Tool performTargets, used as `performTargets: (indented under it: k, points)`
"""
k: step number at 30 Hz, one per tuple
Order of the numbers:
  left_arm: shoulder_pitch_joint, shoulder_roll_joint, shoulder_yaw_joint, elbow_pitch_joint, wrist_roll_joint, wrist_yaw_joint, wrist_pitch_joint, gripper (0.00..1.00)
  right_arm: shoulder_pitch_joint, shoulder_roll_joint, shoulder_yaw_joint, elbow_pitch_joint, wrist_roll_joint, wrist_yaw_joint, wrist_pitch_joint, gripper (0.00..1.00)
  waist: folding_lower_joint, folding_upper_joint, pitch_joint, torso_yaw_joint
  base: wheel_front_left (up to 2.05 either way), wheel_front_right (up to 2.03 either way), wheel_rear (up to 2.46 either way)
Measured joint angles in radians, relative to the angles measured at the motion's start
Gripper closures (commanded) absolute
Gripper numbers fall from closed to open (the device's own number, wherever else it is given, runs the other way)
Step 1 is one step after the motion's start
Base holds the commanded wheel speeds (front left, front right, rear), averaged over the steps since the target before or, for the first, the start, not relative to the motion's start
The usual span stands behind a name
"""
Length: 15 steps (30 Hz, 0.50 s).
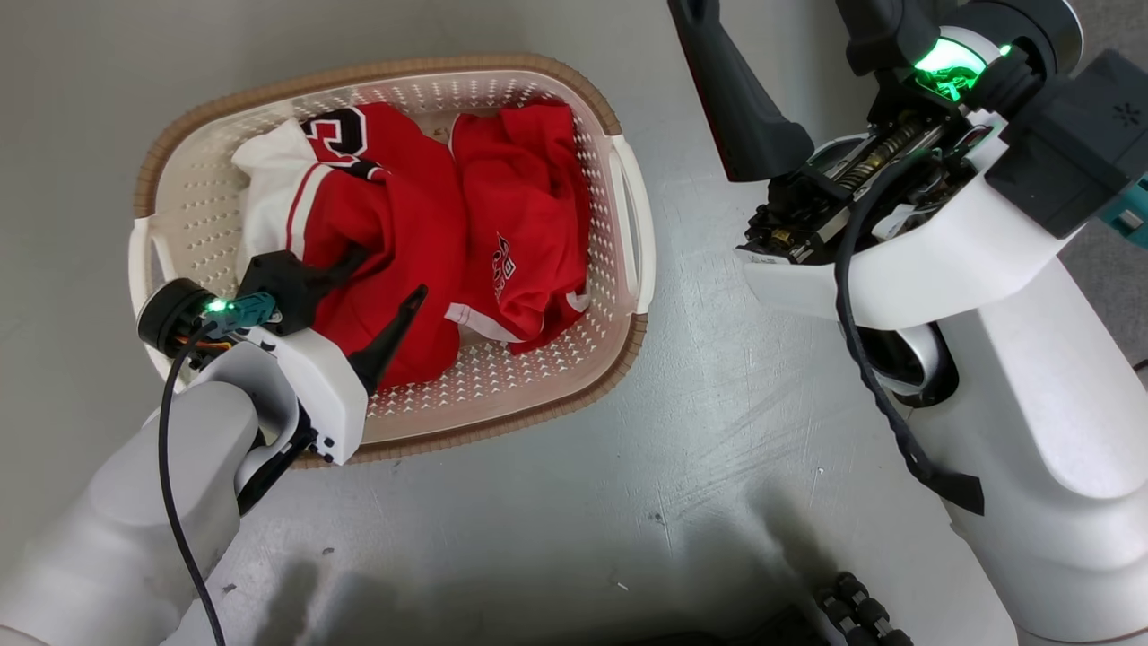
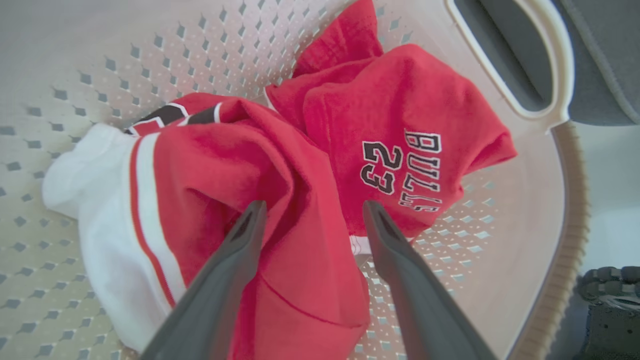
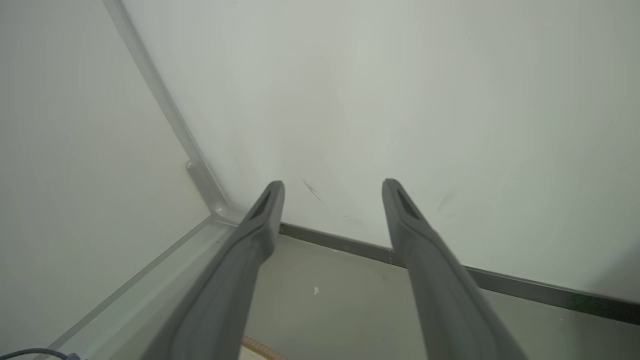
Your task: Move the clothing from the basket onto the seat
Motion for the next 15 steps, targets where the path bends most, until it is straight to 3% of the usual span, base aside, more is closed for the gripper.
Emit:
performTargets:
  k: [10,11,12,13,15]
  points:
    - [-0.032,0.002,-0.034,0.014,-0.014,0.000,-0.003,0.00,-0.022,0.000,0.002,-0.001,0.000,0.000,0.000,0.00,0.0000,0.0000,0.023,-0.001,0.00,0.00,0.00]
    - [-0.037,0.003,-0.039,0.018,-0.014,0.000,-0.004,0.21,-0.022,0.000,0.002,-0.001,0.000,0.000,0.000,0.00,0.0000,0.0000,0.025,-0.001,0.00,0.00,0.00]
    - [-0.043,0.005,-0.046,0.020,-0.013,0.000,-0.005,0.82,-0.023,0.000,0.002,-0.001,0.000,0.000,0.000,0.00,0.0000,0.0000,0.026,-0.001,0.00,0.00,0.00]
    - [-0.046,0.006,-0.049,0.023,-0.013,0.000,-0.010,1.00,-0.023,0.000,0.002,-0.001,0.000,0.000,0.000,0.00,0.0000,0.0000,0.027,-0.001,0.00,0.00,0.00]
    - [-0.049,0.006,-0.059,0.030,-0.013,0.000,-0.013,1.00,-0.027,0.000,0.001,-0.001,0.001,0.000,0.000,0.00,0.0000,0.0000,0.028,-0.001,0.00,0.00,0.00]
